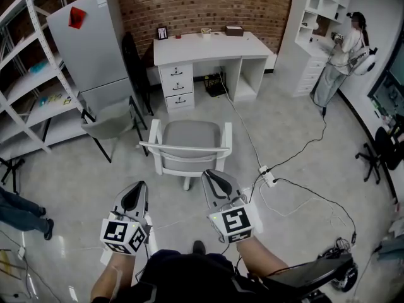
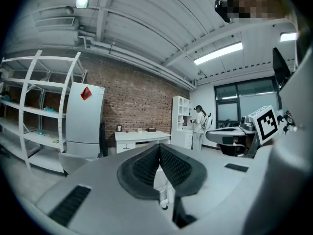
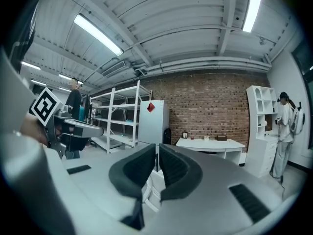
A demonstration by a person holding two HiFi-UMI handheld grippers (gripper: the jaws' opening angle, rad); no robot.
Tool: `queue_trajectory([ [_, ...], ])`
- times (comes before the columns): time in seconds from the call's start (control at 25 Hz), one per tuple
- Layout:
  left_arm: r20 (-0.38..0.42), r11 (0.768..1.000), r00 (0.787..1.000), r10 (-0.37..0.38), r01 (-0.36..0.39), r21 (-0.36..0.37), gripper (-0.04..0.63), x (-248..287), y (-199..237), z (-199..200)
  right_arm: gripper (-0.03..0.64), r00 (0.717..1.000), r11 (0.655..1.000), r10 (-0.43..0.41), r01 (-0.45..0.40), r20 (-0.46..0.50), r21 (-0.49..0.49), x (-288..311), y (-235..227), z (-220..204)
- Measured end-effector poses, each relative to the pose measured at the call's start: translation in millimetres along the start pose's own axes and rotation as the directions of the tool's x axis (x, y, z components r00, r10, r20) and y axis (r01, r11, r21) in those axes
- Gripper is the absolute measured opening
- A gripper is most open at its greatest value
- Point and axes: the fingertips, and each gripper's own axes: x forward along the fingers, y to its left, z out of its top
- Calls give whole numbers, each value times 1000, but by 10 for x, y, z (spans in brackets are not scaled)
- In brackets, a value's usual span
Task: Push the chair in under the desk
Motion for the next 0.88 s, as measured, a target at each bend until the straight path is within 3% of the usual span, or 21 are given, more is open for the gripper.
queue_trajectory([
  [0.36, -17, 999, 1000, -15, 16, 47, 9, 332, 165, -2, 73, 999, 1000, 8, -9, -37, -18, 298, -129, -77],
  [0.64, -108, 985, 991, -79, 94, 142, 9, 817, 560, -175, 137, 994, 998, 2, -8, -106, -60, 800, -240, -301],
  [0.8, -192, 960, 975, -115, 159, 231, 12, 1122, 740, -367, 161, 979, 994, 26, -47, -202, -97, 1095, -236, -503],
  [0.84, -213, 952, 969, -124, 177, 251, 29, 1195, 780, -425, 177, 973, 993, 33, -59, -230, -107, 1168, -234, -572],
  [0.88, -236, 944, 963, -132, 194, 267, 86, 1265, 823, -489, 188, 966, 991, 39, -71, -256, -115, 1243, -237, -640],
])
